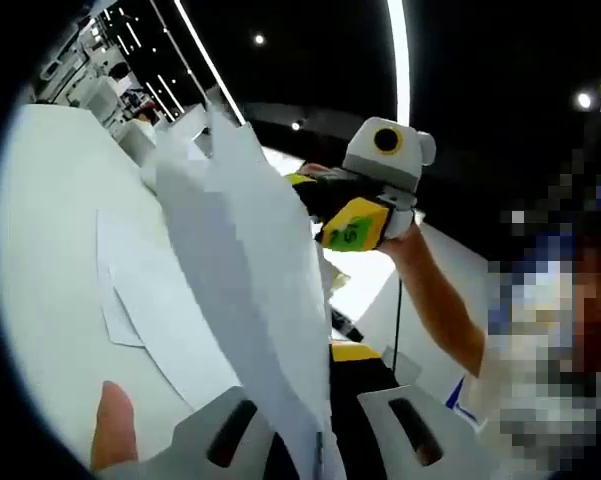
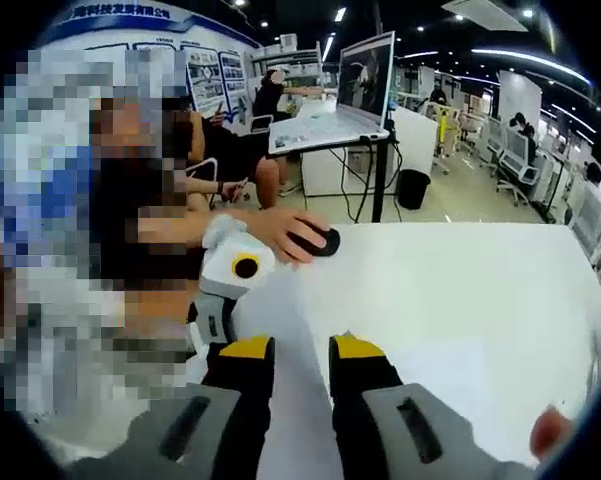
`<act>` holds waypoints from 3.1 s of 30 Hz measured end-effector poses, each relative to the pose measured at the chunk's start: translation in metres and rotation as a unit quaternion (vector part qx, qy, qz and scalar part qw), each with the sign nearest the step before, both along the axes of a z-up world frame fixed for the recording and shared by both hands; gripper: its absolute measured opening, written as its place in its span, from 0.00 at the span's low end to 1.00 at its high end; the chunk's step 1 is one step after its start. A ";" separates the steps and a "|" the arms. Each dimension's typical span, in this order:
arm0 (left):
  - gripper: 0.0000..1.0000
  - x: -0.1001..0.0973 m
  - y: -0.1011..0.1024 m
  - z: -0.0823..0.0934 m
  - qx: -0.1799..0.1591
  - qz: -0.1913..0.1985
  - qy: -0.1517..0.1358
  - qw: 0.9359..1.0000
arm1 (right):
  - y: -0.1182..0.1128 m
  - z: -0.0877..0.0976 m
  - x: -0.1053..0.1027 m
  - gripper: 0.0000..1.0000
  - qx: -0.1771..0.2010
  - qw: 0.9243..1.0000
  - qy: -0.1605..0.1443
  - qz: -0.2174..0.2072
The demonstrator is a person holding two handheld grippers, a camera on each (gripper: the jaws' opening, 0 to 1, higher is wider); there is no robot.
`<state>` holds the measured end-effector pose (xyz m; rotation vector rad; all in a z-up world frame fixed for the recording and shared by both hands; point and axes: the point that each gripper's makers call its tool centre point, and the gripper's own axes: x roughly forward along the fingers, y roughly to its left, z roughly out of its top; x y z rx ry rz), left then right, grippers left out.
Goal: Organize the stack of printing papers by aligning and flattening the scattered papers on the table
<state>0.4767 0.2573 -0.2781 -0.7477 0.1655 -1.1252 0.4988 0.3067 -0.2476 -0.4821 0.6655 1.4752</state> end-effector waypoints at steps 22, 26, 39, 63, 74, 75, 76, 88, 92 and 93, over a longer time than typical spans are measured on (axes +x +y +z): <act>0.06 -0.002 0.000 0.002 -0.015 0.008 0.004 1.000 | -0.100 0.139 0.029 0.25 0.438 0.894 0.024 -0.094; 0.06 -0.003 0.000 0.003 -0.019 0.010 0.005 1.000 | -0.124 0.128 0.032 0.25 0.448 0.888 -0.016 -0.106; 0.06 -0.002 0.004 0.006 -0.032 0.007 0.004 0.999 | -0.185 0.139 0.026 0.70 0.523 0.829 -0.120 -0.154; 0.06 -0.008 0.006 0.011 -0.050 0.004 0.005 0.999 | -0.281 0.088 0.037 0.90 0.481 0.810 -0.195 -0.273; 0.06 -0.016 0.014 0.017 -0.058 0.001 -0.005 0.998 | -0.308 0.049 0.043 0.90 0.374 0.841 -0.220 -0.322; 0.06 -0.015 0.016 0.017 -0.057 0.001 -0.006 0.998 | -0.308 0.043 0.042 0.90 0.366 0.848 -0.208 -0.323; 0.06 -0.016 0.017 0.017 -0.056 0.000 -0.007 0.998 | -0.308 0.041 0.041 0.90 0.364 0.849 -0.207 -0.322; 0.06 -0.032 0.028 0.020 -0.042 -0.004 -0.031 0.999 | -0.309 0.005 0.014 0.90 0.321 0.864 -0.247 -0.298; 0.06 -0.035 0.029 0.017 -0.031 -0.005 -0.035 0.999 | -0.302 -0.012 0.007 0.90 0.297 0.877 -0.244 -0.290; 0.06 -0.034 0.031 0.017 -0.030 -0.004 -0.034 0.999 | -0.300 -0.015 0.006 0.90 0.292 0.879 -0.243 -0.290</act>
